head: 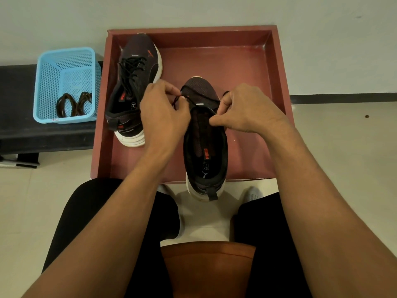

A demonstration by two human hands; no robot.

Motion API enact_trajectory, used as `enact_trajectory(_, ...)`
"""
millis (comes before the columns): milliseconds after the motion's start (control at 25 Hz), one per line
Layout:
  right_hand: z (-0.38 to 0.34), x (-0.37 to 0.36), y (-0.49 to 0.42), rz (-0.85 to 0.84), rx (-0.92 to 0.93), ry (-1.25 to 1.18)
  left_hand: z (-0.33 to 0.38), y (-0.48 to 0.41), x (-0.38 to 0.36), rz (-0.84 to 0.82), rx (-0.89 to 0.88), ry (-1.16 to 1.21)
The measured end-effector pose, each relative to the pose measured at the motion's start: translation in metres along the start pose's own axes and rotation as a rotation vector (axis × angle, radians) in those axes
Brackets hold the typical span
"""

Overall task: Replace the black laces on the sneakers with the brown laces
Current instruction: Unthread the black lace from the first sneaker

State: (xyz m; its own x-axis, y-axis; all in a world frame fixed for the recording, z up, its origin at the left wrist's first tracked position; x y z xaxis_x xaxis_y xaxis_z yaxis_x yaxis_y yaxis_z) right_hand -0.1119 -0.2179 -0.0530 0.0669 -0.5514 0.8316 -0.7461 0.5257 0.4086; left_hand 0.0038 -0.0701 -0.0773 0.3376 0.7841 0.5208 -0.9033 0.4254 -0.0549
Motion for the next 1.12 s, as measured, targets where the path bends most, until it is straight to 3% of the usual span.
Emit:
enact_trajectory(160,-0.001,0.000,0.000,0.006,-0.002,0.000,0.005,0.008,-0.017,-0.224,-0.231,-0.203)
enact_trajectory(520,-0.002,-0.003,-0.001,0.007,0.003,0.006,0.014,0.019,-0.021,-0.146,-0.348,-0.392)
enact_trajectory(640,-0.001,-0.002,-0.001,0.015,-0.003,-0.001,0.010,0.012,-0.017,-0.115,-0.302,-0.299)
enact_trajectory(760,0.000,-0.001,-0.001,0.012,-0.004,-0.003,0.006,-0.002,0.002,0.019,-0.148,-0.093)
enact_trajectory(880,0.000,-0.001,-0.001,0.001,-0.010,-0.004,0.008,-0.004,0.010,0.099,-0.104,-0.023)
enact_trajectory(1000,0.001,-0.001,0.000,0.006,-0.011,0.003,0.006,0.002,0.002,0.001,-0.102,-0.094)
enact_trajectory(1120,0.001,0.001,0.000,0.009,-0.006,0.004,0.010,0.009,-0.011,-0.179,-0.217,-0.237)
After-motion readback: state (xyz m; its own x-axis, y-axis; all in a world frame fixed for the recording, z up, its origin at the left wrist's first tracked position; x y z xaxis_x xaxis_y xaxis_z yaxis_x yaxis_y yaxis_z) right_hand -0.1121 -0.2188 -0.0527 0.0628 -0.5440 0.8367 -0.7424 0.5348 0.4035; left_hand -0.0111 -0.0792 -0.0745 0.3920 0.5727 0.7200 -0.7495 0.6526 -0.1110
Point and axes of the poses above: each hand's wrist, its own y-axis away from the middle knuckle, its own x-axis out of the back of the hand, z = x × y, the point moved 3 cm from there along -y, towards the middle knuckle, and after that the axes turned 12 degrees about y, right-handed, at the moved point
